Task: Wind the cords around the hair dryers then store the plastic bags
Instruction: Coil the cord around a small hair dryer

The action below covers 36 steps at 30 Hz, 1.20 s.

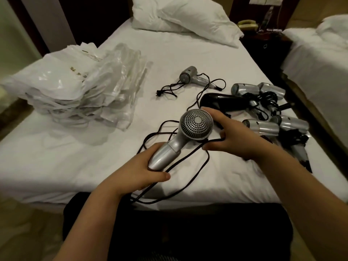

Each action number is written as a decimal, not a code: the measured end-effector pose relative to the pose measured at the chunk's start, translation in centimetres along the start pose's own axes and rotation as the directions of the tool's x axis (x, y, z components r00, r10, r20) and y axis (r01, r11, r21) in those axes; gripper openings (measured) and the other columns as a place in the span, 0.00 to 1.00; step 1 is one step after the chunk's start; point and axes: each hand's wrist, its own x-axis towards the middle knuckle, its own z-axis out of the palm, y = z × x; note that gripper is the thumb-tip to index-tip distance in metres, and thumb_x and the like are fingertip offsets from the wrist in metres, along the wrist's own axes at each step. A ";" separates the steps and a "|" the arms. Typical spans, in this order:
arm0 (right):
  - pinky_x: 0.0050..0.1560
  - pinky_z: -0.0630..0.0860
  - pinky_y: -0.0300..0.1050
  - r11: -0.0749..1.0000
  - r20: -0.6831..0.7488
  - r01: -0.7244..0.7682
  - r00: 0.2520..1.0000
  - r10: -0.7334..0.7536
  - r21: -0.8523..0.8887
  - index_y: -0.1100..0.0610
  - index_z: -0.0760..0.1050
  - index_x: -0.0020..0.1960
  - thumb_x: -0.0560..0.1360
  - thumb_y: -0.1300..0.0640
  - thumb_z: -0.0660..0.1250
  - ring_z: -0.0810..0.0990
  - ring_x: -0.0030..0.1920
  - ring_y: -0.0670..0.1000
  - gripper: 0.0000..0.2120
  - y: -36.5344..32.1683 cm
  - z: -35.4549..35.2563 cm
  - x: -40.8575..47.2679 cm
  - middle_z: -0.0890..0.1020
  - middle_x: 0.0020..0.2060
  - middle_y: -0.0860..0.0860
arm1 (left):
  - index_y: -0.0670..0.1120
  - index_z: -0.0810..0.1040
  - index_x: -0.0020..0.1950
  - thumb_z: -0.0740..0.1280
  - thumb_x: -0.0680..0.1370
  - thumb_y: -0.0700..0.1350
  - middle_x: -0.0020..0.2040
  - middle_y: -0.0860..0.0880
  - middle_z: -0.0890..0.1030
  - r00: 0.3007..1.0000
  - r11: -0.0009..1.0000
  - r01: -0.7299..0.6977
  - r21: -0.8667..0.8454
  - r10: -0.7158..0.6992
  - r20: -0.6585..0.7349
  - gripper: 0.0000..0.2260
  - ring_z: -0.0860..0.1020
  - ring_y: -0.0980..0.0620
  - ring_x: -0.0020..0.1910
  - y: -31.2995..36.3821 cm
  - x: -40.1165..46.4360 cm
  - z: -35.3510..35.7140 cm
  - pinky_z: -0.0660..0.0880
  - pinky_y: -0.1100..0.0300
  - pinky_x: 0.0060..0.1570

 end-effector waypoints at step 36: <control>0.51 0.71 0.40 0.821 -0.034 -0.258 0.947 0.318 0.509 0.58 0.73 0.56 0.77 0.70 0.59 0.74 0.44 0.47 0.12 -1.0 5.0 -1.5 0.75 0.42 0.49 | 0.50 0.69 0.56 0.74 0.67 0.47 0.34 0.49 0.79 0.995 0.969 -0.097 -0.229 0.091 -0.038 0.21 0.77 0.48 0.31 3.5 -1.5 -0.1 0.73 0.60 0.35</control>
